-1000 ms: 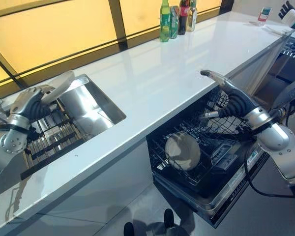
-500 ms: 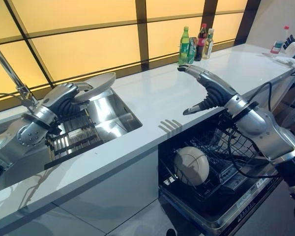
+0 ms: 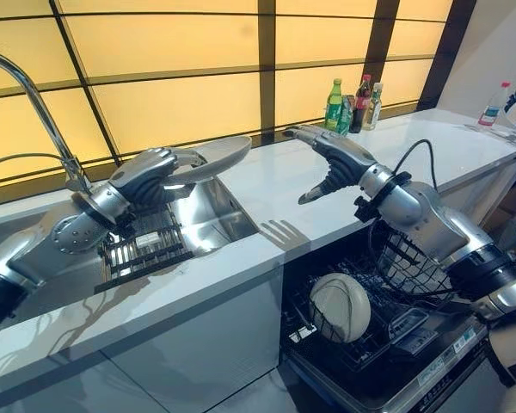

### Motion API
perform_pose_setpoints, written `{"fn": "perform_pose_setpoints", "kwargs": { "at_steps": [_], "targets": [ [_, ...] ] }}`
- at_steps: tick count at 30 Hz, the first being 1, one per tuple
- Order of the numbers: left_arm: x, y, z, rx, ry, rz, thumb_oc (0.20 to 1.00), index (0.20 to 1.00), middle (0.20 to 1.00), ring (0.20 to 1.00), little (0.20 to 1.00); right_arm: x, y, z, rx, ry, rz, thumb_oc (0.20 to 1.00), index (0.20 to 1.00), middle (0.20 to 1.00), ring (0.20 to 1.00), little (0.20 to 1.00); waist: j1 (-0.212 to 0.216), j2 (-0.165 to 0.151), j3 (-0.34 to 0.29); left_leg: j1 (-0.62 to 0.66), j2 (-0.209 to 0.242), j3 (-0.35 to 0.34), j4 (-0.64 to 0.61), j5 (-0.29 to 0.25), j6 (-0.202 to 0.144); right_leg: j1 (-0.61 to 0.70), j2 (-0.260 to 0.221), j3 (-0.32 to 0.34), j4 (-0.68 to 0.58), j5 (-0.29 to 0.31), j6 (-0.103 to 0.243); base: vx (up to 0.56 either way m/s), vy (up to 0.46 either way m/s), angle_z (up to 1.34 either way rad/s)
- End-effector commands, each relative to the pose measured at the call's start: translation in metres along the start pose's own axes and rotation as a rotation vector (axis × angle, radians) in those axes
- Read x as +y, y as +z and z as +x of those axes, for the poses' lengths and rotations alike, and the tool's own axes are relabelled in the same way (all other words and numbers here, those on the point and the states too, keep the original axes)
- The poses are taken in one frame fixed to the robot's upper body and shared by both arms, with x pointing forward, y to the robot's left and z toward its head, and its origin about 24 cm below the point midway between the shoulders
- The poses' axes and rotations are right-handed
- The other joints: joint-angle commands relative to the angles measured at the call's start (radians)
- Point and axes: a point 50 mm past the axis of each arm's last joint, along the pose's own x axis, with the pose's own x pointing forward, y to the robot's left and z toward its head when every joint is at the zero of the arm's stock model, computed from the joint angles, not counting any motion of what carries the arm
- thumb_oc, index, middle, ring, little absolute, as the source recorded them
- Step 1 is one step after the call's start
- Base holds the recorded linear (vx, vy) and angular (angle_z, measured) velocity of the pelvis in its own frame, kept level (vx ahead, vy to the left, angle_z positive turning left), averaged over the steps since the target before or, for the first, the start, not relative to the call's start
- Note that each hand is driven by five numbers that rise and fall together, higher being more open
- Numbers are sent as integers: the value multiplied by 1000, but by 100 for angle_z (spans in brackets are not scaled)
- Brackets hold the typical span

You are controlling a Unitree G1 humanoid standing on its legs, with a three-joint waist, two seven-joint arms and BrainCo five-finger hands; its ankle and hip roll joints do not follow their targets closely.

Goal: Pick up plates and place into dishwasher.

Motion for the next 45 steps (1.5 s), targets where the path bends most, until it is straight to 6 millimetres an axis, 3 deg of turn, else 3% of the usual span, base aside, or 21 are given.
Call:
{"fn": "perform_pose_setpoints", "kwargs": {
  "at_steps": [1, 25, 26, 27, 45],
  "targets": [
    [33, 19, 25, -117, 126, -42, 200, 200, 200, 200, 200, -34, 10, 26, -31, -98, -92, 1000, 1000, 1000, 1000, 1000, 31, -13, 4, 50, -81, 10, 8, -116, 51, 84, -28, -2, 4, -111, 111, 18, -5, 8],
    [10, 46, 42, -229, 67, -231, 200, 200, 200, 200, 200, 8, 20, 47, -57, 26, -181, 1000, 1000, 1000, 1000, 1000, 47, -17, -21, 58, -82, 1, 8, -119, 57, 98, -29, 8, 4, -120, 112, 6, 0, 1],
    [9, 47, 43, -234, 63, -236, 200, 200, 200, 200, 200, 10, 19, 48, -53, 38, -197, 407, 407, 407, 407, 407, 48, -18, -23, 59, -82, 1, 8, -120, 57, 100, -29, 7, 4, -121, 112, 0, 0, 0],
    [9, 48, 43, -234, 62, -238, 200, 200, 200, 200, 200, 11, 19, 48, -50, 44, -200, 200, 200, 200, 200, 200, 48, -18, -23, 60, -82, 2, 8, -120, 57, 100, -29, 7, 4, -121, 112, 31, -6, 0],
    [10, 48, 38, -237, 56, -247, 200, 200, 200, 200, 200, 11, 5, 44, 49, 92, -240, 200, 200, 200, 200, 200, 51, -24, -25, 67, -79, 4, 8, -122, 56, 108, -30, 9, 4, -123, 114, 0, 0, 0]
  ]
}}
